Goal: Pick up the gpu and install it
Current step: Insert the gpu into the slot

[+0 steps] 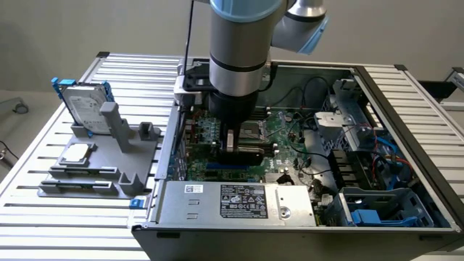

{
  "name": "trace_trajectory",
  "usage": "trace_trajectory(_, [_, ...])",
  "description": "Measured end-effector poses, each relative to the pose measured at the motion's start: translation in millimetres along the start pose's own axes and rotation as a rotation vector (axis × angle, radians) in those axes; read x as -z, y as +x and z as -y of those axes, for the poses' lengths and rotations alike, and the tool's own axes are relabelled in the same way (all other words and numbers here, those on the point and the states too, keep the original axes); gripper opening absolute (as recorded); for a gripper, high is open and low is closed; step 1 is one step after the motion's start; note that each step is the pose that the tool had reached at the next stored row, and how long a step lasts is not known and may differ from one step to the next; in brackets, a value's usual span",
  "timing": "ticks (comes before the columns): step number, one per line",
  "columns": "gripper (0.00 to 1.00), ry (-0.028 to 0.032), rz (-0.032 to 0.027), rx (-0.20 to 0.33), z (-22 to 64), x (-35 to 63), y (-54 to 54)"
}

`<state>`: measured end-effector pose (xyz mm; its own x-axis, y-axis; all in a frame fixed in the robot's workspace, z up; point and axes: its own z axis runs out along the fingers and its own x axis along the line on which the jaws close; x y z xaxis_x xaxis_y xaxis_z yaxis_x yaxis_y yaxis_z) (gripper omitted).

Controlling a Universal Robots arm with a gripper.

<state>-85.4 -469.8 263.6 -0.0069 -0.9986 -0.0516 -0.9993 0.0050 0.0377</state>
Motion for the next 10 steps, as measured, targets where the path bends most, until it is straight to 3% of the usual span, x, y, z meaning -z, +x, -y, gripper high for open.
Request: trace_trajectory(10, [0.26, -0.0038, 0.0033, 0.0, 0.1, -4.6, 0.5])
